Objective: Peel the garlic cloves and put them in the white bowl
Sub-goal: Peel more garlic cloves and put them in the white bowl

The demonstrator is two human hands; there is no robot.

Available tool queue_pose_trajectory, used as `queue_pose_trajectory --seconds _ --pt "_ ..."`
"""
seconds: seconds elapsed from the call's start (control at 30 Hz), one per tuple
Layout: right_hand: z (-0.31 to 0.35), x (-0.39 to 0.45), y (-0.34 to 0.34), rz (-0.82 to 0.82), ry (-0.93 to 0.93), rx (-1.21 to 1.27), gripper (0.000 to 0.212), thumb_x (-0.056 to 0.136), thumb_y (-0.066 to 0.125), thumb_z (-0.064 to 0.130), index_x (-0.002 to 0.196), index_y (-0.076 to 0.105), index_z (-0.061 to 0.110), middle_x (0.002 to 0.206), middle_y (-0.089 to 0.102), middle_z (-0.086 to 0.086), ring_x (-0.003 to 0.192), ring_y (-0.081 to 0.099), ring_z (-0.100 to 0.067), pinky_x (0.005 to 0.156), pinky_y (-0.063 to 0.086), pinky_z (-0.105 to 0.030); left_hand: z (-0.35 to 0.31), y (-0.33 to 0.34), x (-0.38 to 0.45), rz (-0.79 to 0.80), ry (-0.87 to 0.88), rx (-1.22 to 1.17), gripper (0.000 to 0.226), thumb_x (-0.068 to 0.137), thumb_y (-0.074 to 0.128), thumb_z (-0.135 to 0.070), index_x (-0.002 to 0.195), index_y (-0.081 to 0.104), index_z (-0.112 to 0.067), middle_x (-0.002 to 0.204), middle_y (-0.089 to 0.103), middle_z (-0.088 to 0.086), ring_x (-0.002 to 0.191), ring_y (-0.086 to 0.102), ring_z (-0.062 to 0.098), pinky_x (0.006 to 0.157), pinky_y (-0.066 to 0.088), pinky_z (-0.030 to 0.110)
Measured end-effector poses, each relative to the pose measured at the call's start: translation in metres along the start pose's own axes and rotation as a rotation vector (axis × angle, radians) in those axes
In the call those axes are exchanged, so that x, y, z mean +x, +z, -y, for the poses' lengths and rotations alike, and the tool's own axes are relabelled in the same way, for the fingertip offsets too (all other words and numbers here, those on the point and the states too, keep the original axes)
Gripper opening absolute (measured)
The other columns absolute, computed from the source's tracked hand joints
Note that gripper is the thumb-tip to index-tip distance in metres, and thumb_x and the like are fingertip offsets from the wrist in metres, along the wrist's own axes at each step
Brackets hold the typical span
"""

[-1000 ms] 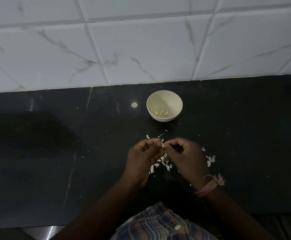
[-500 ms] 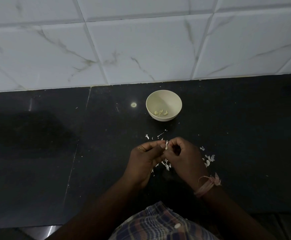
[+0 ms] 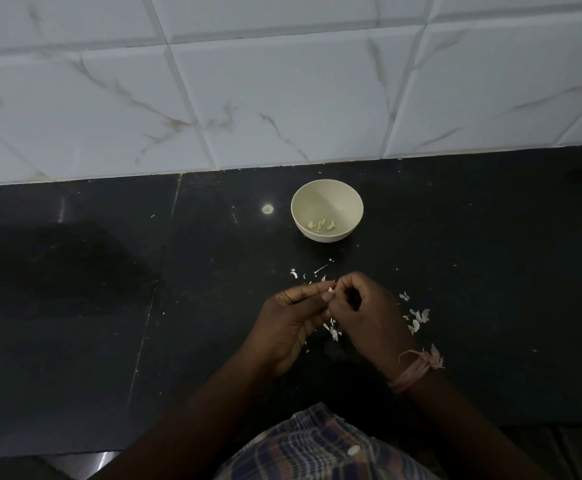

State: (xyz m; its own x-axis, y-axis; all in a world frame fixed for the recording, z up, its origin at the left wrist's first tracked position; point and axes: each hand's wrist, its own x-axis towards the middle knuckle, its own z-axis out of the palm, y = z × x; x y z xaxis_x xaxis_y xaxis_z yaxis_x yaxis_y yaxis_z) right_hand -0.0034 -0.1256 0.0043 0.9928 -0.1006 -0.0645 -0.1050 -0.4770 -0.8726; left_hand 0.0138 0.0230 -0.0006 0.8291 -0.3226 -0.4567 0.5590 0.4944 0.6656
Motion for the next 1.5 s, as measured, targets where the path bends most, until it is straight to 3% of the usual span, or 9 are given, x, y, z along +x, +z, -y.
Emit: queue_pose_trajectory --seconds 0.27,0.33,0.43,0.53,0.7,0.8,1.07,1.4,1.5 --pt "-0.006 0.007 -0.005 -0.104 0.022 0.047 0.01 0.088 0.066 0.015 0.082 0.063 0.022 0.076 0.064 0.006 0.068 0.06 -0.007 0.063 0.047 -0.021 0.003 -0.001 -0.002 -0.016 -0.032 -0.024 0.024 0.083 0.067 -0.002 0.105 0.076 0.002 0.109 0.076 0.017 0.093 0.074 0.017 0.078 0.06 0.022" --pt "-0.007 0.005 -0.004 -0.107 0.039 0.081 0.011 0.09 0.059 0.025 0.08 0.063 0.023 0.074 0.064 0.008 0.066 0.063 -0.011 0.062 0.05 -0.029 0.004 -0.002 -0.002 -0.034 -0.027 -0.03 0.025 0.083 0.067 -0.004 0.105 0.075 0.001 0.104 0.076 0.015 0.09 0.074 0.017 0.077 0.06 0.022" --pt "-0.006 0.002 -0.005 -0.128 0.067 0.094 0.032 0.086 0.041 0.043 0.074 0.059 0.019 0.063 0.058 0.009 0.06 0.061 -0.021 0.057 0.047 -0.035 0.006 -0.002 0.0 -0.062 -0.019 -0.05 0.022 0.084 0.067 0.0 0.103 0.077 0.0 0.102 0.076 0.015 0.09 0.074 0.019 0.08 0.061 0.024" --pt "-0.005 0.003 -0.006 -0.165 0.072 0.044 0.041 0.101 0.05 0.042 0.068 0.052 0.017 0.056 0.051 0.002 0.054 0.058 -0.026 0.055 0.048 -0.042 0.007 -0.002 0.001 -0.068 -0.016 -0.05 0.022 0.088 0.066 0.004 0.107 0.076 0.001 0.105 0.075 0.016 0.091 0.074 0.019 0.08 0.06 0.024" --pt "-0.006 0.003 -0.001 -0.097 0.079 0.085 0.007 0.092 0.07 0.02 0.09 0.066 0.025 0.081 0.068 0.01 0.074 0.064 0.0 0.066 0.049 -0.015 0.007 -0.002 0.001 -0.073 0.025 -0.039 0.027 0.088 0.064 0.007 0.113 0.071 0.007 0.114 0.073 0.023 0.096 0.074 0.023 0.082 0.059 0.024" --pt "-0.005 0.001 0.0 -0.062 0.08 0.12 0.014 0.091 0.072 0.017 0.1 0.072 0.027 0.091 0.073 0.011 0.084 0.068 -0.001 0.073 0.055 -0.019 0.008 -0.002 0.001 -0.104 0.082 0.04 0.025 0.089 0.066 0.006 0.113 0.071 0.006 0.11 0.074 0.023 0.096 0.074 0.025 0.084 0.059 0.027" --pt "-0.001 -0.001 0.0 -0.056 0.032 0.093 0.01 0.089 0.073 0.015 0.088 0.076 0.024 0.082 0.073 0.014 0.079 0.068 0.001 0.069 0.051 -0.013 0.002 0.0 -0.005 -0.204 0.293 0.547 0.014 0.084 0.08 -0.004 0.094 0.071 -0.008 0.088 0.077 0.011 0.088 0.074 0.034 0.084 0.061 0.042" --pt "0.002 -0.003 -0.002 -0.092 -0.046 0.047 0.012 0.085 0.073 0.008 0.082 0.075 0.02 0.077 0.07 0.008 0.071 0.066 -0.007 0.065 0.052 -0.021 0.003 0.004 -0.013 -0.192 0.376 0.606 0.013 0.086 0.078 -0.004 0.09 0.074 -0.016 0.087 0.078 0.004 0.084 0.075 0.024 0.081 0.061 0.036" --pt "0.005 -0.004 -0.003 -0.089 0.008 0.084 0.012 0.084 0.073 0.011 0.078 0.073 0.021 0.071 0.07 0.006 0.065 0.064 -0.006 0.061 0.05 -0.021 0.001 0.006 -0.014 -0.182 0.369 0.606 0.016 0.086 0.077 -0.002 0.089 0.073 -0.017 0.087 0.078 0.002 0.082 0.074 0.016 0.078 0.058 0.027"
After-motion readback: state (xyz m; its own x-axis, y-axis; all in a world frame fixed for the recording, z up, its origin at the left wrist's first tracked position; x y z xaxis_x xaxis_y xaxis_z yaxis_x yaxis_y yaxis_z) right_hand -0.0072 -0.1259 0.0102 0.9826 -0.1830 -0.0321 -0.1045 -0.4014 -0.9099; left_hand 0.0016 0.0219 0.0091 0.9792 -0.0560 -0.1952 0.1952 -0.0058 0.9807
